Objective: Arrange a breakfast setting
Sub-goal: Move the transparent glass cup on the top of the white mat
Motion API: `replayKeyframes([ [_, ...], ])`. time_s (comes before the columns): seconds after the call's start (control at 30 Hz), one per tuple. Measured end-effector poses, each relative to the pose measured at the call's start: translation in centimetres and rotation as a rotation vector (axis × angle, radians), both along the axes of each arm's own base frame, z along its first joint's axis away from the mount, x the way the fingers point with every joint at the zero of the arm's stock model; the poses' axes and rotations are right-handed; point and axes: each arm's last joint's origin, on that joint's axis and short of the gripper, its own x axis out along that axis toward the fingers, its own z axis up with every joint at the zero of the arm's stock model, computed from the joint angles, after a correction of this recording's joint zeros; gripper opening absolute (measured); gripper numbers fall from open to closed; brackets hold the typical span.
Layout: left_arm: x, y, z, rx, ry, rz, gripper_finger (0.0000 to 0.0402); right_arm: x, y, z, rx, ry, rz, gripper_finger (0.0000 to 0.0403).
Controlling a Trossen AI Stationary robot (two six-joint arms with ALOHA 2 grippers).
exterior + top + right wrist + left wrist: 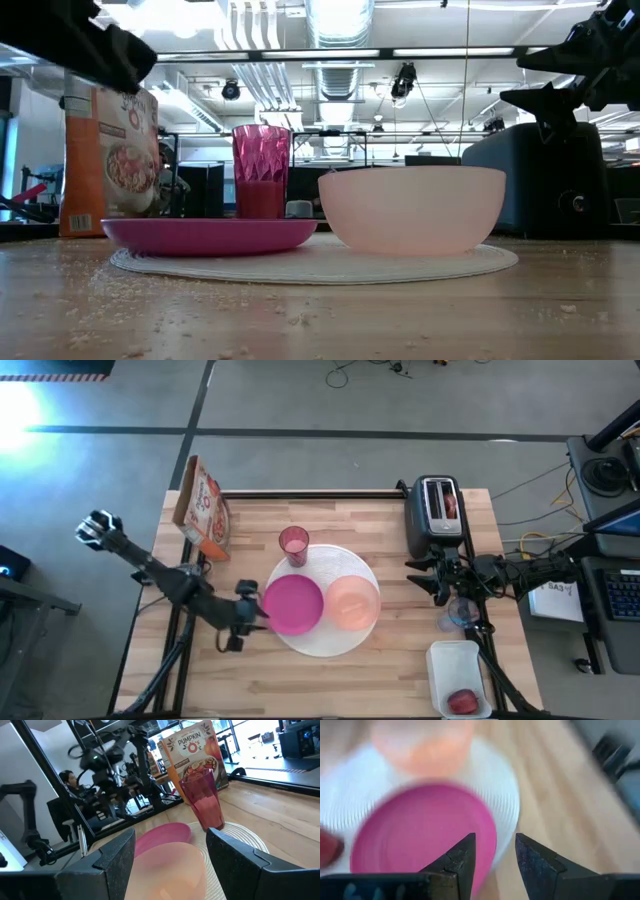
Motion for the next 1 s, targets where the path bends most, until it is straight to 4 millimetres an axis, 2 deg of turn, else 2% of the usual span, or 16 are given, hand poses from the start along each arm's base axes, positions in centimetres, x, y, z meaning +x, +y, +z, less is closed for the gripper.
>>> replayKeyframes([
  [0.2, -2.1, 1.6, -0.8, 0.01, -0.339, -0.012, 0.0121, 0.0, 0.0, 0.0, 0.0, 0.0, 0.0, 0.0233],
  [0.37, -3.1, 2.2, -1.5, 0.014, -0.489, -0.037, 0.0121, 0.0, 0.0, 0.0, 0.0, 0.0, 0.0, 0.0233],
  [0.83, -3.2, 2.5, -1.6, 0.091, -0.548, -0.063, 0.0121, 0.0, 0.0, 0.0, 0.0, 0.0, 0.0, 0.0233],
  [1.0, -3.9, 3.1, -1.5, 0.092, -0.553, -0.052, 0.0121, 0.0, 0.0, 0.0, 0.0, 0.0, 0.0, 0.0233],
])
